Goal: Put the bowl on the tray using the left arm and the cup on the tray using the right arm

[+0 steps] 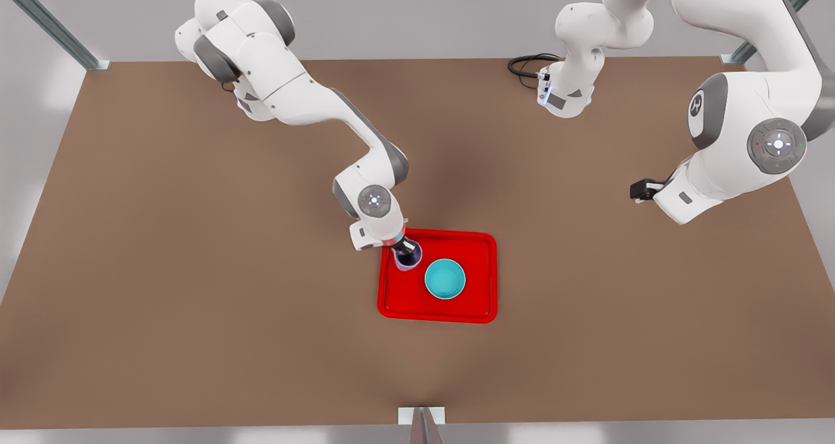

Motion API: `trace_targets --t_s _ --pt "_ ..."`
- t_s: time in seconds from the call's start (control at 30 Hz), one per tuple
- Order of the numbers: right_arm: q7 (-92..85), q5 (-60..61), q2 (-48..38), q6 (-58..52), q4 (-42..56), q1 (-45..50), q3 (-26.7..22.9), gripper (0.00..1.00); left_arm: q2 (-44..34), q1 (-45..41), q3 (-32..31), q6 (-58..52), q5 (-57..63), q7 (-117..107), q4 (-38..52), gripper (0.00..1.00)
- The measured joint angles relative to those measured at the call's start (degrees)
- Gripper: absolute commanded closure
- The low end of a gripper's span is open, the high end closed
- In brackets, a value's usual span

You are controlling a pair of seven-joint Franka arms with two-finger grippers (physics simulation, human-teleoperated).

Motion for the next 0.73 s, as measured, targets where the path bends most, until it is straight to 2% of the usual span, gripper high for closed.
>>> trace_targets --t_s 0.3,0.37,0.43,0.53,0.63,0.73 --pt "-0.51 -0.57 -3.19 -1.45 -0.36 -0.46 0.0 0.0 0.0 -0.02 0.0 0.0 0.0 -0.02 0.0 0.0" --pt "-2.94 -0.65 -7.05 -6.56 -0.1 -1.79 -0.27 0.0 0.0 -0.01 0.0 0.0 0.0 -0.02 0.05 0.0" --pt "-15.22 -0.79 -12.55 -13.72 0.14 -7.36 -0.68 0.0 0.0 0.04 0.02 0.05 0.07 0.06 0.09 0.0" --pt "-50.3 -0.98 -21.73 -29.5 0.79 -19.67 -2.17 0.0 -0.01 -0.01 0.09 0.09 0.26 0.15 0.18 0.0" --pt "-61.45 -2.54 -30.62 -35.34 0.78 -32.42 -2.6 0.0 -0.01 -0.01 0.09 0.09 0.36 0.24 0.81 0.0" --pt "-61.64 -1.62 -34.6 -38.18 0.25 -35.54 -2.55 0.0 0.0 -0.03 0.08 0.0 0.41 0.24 0.97 0.0"
